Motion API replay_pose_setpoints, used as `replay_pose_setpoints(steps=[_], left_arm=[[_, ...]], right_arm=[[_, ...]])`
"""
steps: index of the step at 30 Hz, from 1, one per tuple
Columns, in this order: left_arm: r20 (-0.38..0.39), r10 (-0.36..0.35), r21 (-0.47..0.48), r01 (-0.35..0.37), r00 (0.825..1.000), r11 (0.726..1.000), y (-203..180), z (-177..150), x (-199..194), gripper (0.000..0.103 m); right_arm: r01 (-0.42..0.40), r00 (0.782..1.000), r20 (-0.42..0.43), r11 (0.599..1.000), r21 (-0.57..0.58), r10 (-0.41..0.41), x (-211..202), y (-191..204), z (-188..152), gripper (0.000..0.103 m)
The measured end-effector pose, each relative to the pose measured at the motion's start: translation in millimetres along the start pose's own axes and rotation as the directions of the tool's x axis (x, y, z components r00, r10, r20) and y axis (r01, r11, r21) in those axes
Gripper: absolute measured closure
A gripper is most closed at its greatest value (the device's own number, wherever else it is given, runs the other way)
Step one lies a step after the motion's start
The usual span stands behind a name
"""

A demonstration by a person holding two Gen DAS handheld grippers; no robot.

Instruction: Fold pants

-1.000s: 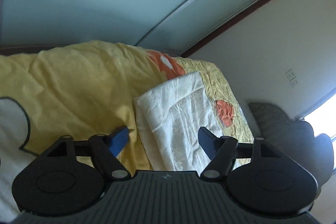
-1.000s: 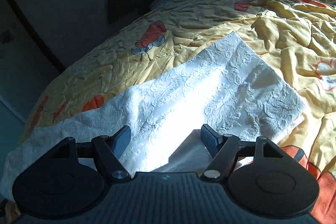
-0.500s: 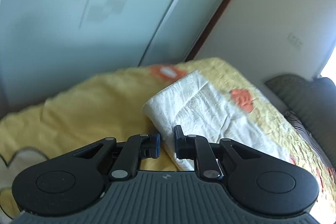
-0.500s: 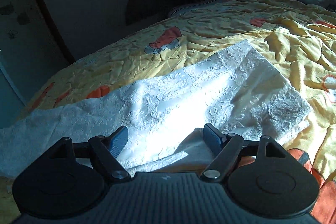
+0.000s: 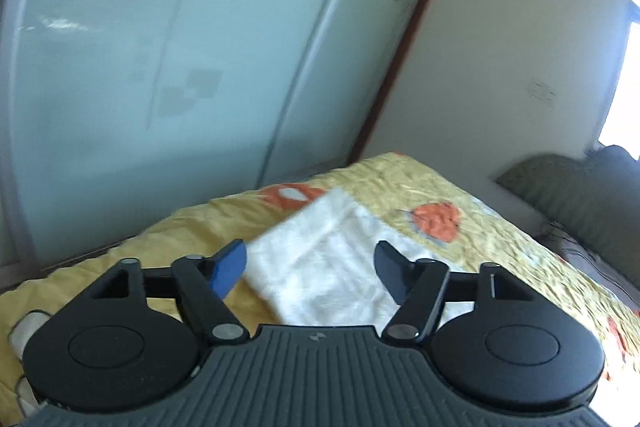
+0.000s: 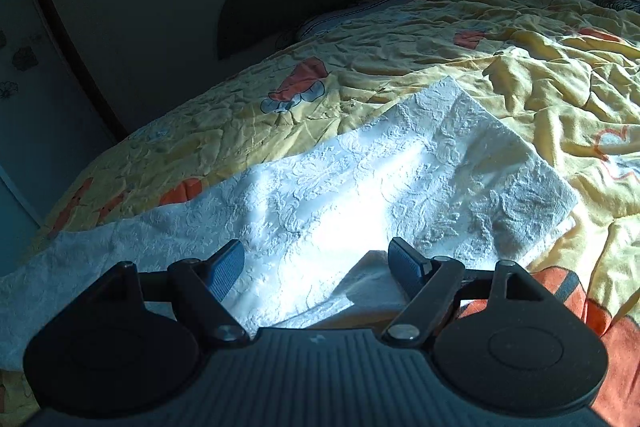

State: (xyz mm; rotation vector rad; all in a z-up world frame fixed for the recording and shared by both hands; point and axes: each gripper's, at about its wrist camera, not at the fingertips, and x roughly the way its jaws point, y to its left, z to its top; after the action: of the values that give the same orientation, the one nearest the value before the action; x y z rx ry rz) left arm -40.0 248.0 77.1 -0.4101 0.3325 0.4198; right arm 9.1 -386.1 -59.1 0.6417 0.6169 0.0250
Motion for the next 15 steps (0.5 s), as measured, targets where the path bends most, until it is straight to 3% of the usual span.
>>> replay_pose_setpoints(steps=[2,5,6,9,12,15], left_arm=[[-0.018,-0.130,0.091,0.131,0.991,0.987,-40.0,-8.9,-0.3,0.018],[-0.136,-0.299,0.216,0.322,0.945,0.922,-101.9,-33.8,16.4,0.018],[-0.175,-0.317,0.254,0.354,0.932,0.900,-119.8,-42.2,23.8,0.018],[-0.306,-0.281,0.352,0.383,0.910,0.854,-164.3,-71.4,52.5,0.020],[-0.422,-0.194,0.383,0.368,0.885,0.847,-174.8,-97.9,78.9,0.020],[-0.398,-0.209,0.431,0.383,0.893,0.817,-166.8,-112.9,83.7,0.015]], right_arm=[[-0.086,0.996,-0.003,0.996,0.018,0.086,0.3,14.3,2.8,0.023],[-0.178,0.983,-0.049,0.984,-0.008,0.177,17.5,48.3,4.3,0.021],[-0.205,0.976,-0.078,0.979,-0.023,0.202,27.5,60.4,3.9,0.021],[-0.193,0.975,-0.129,0.979,-0.069,0.183,50.3,75.9,0.5,0.021],[-0.132,0.979,-0.164,0.989,-0.071,0.119,61.5,59.3,-4.9,0.022],[-0.188,0.978,-0.099,0.981,-0.043,0.183,47.1,23.5,-9.2,0.024]])
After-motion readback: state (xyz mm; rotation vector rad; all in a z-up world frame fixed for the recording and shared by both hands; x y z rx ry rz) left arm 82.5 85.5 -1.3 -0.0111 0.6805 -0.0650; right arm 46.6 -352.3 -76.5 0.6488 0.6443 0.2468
